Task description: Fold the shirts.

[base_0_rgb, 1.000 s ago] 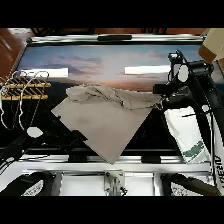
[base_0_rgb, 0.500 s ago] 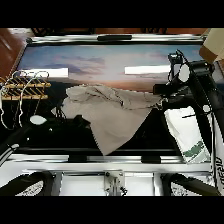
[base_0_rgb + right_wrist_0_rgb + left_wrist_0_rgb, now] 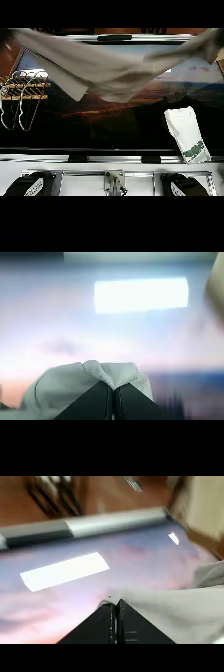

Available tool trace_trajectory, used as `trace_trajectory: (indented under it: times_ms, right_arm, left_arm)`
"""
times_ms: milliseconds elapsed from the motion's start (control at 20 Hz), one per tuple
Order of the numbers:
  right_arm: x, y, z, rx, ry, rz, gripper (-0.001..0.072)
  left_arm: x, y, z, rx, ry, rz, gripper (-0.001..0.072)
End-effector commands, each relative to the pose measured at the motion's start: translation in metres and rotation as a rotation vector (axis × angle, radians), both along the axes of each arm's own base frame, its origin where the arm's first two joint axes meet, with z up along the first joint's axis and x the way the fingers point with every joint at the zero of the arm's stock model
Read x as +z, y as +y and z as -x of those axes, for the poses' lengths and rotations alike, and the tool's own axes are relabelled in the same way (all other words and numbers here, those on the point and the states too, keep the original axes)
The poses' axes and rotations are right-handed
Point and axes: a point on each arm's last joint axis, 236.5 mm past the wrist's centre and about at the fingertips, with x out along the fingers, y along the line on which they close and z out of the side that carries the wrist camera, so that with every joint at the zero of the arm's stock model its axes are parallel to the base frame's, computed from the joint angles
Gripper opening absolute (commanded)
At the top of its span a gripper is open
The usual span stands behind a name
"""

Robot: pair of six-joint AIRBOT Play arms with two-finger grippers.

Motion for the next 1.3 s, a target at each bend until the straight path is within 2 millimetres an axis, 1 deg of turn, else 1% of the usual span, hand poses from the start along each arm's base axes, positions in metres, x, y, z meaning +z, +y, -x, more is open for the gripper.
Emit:
trace_trajectory:
  times_ms: [0,50,100,150,200,250,300,350,400,450,550,600,650,750,850,900,950,1000,1100,1150,1200,1250]
  right_arm:
    - [0.148,-0.013,0.119,0.031,-0.510,-0.064,0.0074]
    - [0.157,-0.014,0.143,0.047,-0.549,-0.094,0.0073]
    - [0.159,-0.013,0.159,0.062,-0.560,-0.113,0.0073]
    - [0.156,-0.015,0.169,0.059,-0.551,-0.121,0.0073]
    - [0.149,-0.018,0.172,0.049,-0.525,-0.120,0.0073]
    - [0.140,-0.023,0.171,0.028,-0.484,-0.112,0.0073]
    - [0.129,-0.028,0.165,-0.002,-0.436,-0.098,0.0073]
    - [0.115,-0.033,0.155,-0.029,-0.375,-0.086,0.0073]
    - [0.098,-0.036,0.142,-0.051,-0.300,-0.062,0.0074]
    - [0.079,-0.037,0.126,-0.066,-0.213,-0.026,0.0074]
    - [0.033,-0.032,0.085,-0.077,-0.023,0.010,0.0075]
    - [0.014,-0.027,0.061,-0.073,0.046,0.023,0.0074]
    - [-0.004,-0.022,0.032,-0.067,0.097,0.042,0.0075]
    - [-0.036,-0.010,-0.028,-0.050,0.150,0.071,0.0075]
    - [-0.072,0.006,-0.089,-0.038,0.181,0.038,0.0075]
    - [-0.097,0.014,-0.119,-0.045,0.201,0.002,0.0075]
    - [-0.123,0.020,-0.145,-0.049,0.227,-0.028,0.0075]
    - [-0.154,0.030,-0.169,-0.043,0.260,-0.065,0.0075]
    - [-0.214,0.056,-0.203,0.003,0.341,-0.146,0.0076]
    - [-0.242,0.070,-0.213,0.025,0.387,-0.198,0.0076]
    - [-0.270,0.084,-0.220,0.045,0.440,-0.260,0.0076]
    - [-0.294,0.095,-0.223,0.057,0.487,-0.309,0.0076]
  left_arm:
    - [0.094,0.058,0.092,0.287,-0.192,0.074,0.0034]
    - [0.087,0.062,0.108,0.316,-0.159,0.076,0.0034]
    - [0.069,0.063,0.119,0.326,-0.086,0.054,0.0034]
    - [0.045,0.064,0.124,0.332,0.003,0.026,0.0034]
    - [0.019,0.064,0.127,0.333,0.107,-0.003,0.0034]
    - [-0.005,0.063,0.128,0.326,0.196,-0.026,0.0035]
    - [-0.028,0.063,0.126,0.319,0.278,-0.045,0.0035]
    - [-0.049,0.064,0.121,0.312,0.339,-0.066,0.0035]
    - [-0.067,0.065,0.114,0.304,0.379,-0.100,0.0035]
    - [-0.089,0.068,0.107,0.302,0.433,-0.122,0.0035]
    - [-0.141,0.074,0.092,0.309,0.568,-0.138,0.0035]
    - [-0.167,0.076,0.082,0.315,0.618,-0.136,0.0035]
    - [-0.187,0.078,0.069,0.323,0.639,-0.124,0.0035]
    - [-0.210,0.083,0.039,0.356,0.613,-0.080,0.0036]
    - [-0.231,0.089,0.012,0.386,0.602,-0.048,0.0036]
    - [-0.248,0.091,0.000,0.394,0.628,-0.041,0.0036]
    - [-0.267,0.093,-0.012,0.399,0.667,-0.040,0.0036]
    - [-0.288,0.096,-0.026,0.406,0.713,-0.042,0.0036]
    - [-0.327,0.104,-0.062,0.430,0.772,-0.034,0.0036]
    - [-0.348,0.106,-0.079,0.439,0.805,-0.021,0.0037]
    - [-0.366,0.107,-0.092,0.443,0.842,-0.003,0.0036]
    - [-0.385,0.105,-0.105,0.440,0.884,0.016,0.0037]
